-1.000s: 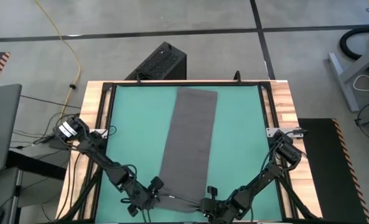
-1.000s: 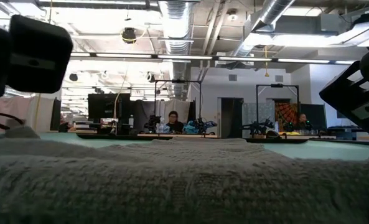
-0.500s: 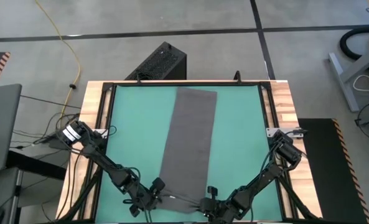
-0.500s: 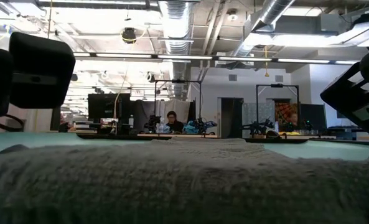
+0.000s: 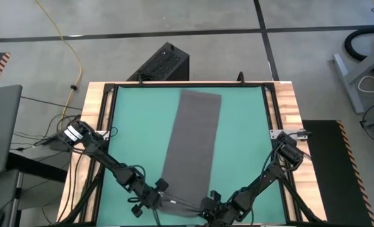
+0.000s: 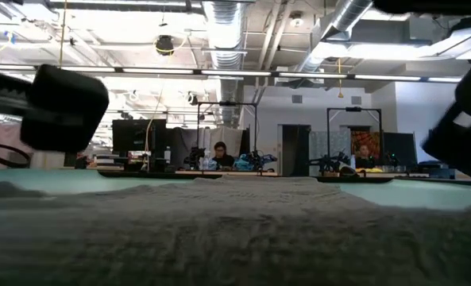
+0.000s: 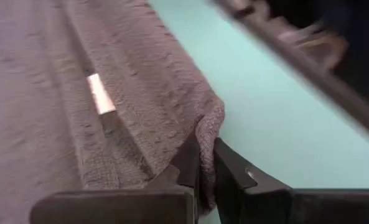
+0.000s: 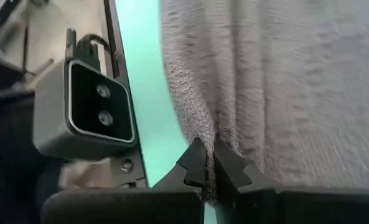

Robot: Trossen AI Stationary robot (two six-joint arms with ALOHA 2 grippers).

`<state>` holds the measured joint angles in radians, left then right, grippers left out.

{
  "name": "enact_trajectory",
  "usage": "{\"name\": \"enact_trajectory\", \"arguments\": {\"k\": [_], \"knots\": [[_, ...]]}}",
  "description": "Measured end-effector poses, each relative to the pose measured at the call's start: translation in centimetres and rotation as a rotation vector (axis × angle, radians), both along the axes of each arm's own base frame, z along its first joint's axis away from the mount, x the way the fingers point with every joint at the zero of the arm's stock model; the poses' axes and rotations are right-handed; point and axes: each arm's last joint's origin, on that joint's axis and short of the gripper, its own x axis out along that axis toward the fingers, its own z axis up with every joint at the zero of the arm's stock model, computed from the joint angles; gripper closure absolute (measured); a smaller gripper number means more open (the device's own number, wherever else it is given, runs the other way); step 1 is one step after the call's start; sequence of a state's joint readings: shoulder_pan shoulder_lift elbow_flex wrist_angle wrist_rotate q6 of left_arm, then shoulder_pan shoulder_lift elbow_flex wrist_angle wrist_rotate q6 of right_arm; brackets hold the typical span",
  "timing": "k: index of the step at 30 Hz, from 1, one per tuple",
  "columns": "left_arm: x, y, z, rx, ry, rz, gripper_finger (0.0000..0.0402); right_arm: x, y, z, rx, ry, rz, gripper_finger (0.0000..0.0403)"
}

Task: Roll towel
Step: Roll the gray towel

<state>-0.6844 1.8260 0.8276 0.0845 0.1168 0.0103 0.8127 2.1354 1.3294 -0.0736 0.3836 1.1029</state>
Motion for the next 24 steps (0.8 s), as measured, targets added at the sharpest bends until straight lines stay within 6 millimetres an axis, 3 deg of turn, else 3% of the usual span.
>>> {"name": "enact_trajectory", "arguments": {"k": [8, 12, 19, 24], "knots": [[0.4, 0.5, 1.5, -0.227, 0.106, -0.099, 0.0399, 0.2, -0.3, 1.5, 0.086, -0.007, -0.046, 0.0378], [-0.2, 1.0, 0.8, -0.347, 0.109, -0.103, 0.0400, 0.4, -0.6, 1.4, 0.139, -0.003, -0.103, 0.0379], [-2.5, 3.1, -1.2, -0.522, 0.110, 0.106, 0.0399, 1.1, -1.7, 0.6, 0.330, 0.031, -0.238, 0.0380], [-2.8, 3.5, -1.4, -0.543, 0.143, 0.189, 0.0369, 1.7, -2.8, 0.3, 0.391, 0.105, -0.324, 0.0380]]}}
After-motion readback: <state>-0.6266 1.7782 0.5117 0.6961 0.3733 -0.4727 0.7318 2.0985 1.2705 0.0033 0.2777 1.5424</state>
